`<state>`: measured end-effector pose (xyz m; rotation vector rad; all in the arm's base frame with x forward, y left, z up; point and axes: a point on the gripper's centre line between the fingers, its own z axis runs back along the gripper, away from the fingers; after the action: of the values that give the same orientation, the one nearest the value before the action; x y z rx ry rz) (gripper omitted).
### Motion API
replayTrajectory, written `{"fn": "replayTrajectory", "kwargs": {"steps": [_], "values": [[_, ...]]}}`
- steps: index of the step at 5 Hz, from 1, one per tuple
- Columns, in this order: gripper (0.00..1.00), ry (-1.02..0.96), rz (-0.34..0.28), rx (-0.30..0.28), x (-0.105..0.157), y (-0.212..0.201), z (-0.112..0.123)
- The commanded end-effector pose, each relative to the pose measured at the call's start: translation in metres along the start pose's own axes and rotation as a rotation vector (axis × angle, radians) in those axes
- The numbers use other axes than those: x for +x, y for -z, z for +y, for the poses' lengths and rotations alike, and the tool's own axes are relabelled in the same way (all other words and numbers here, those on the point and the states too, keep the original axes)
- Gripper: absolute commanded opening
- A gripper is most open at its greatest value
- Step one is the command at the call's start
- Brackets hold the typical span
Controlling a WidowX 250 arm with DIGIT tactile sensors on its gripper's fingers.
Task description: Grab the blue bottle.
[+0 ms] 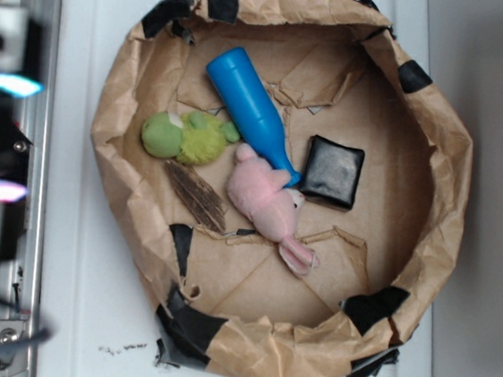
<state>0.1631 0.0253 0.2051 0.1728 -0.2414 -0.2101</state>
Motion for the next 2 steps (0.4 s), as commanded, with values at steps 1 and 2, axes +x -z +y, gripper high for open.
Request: {"fn": "replayTrajectory", "kwargs": {"steps": [1, 2], "values": [[1.0, 0.177, 0.092, -0.045, 0.049, 0.049, 0.038], [1.0, 0.303, 0.153, -0.078, 0.045, 0.093, 0.041]]}}
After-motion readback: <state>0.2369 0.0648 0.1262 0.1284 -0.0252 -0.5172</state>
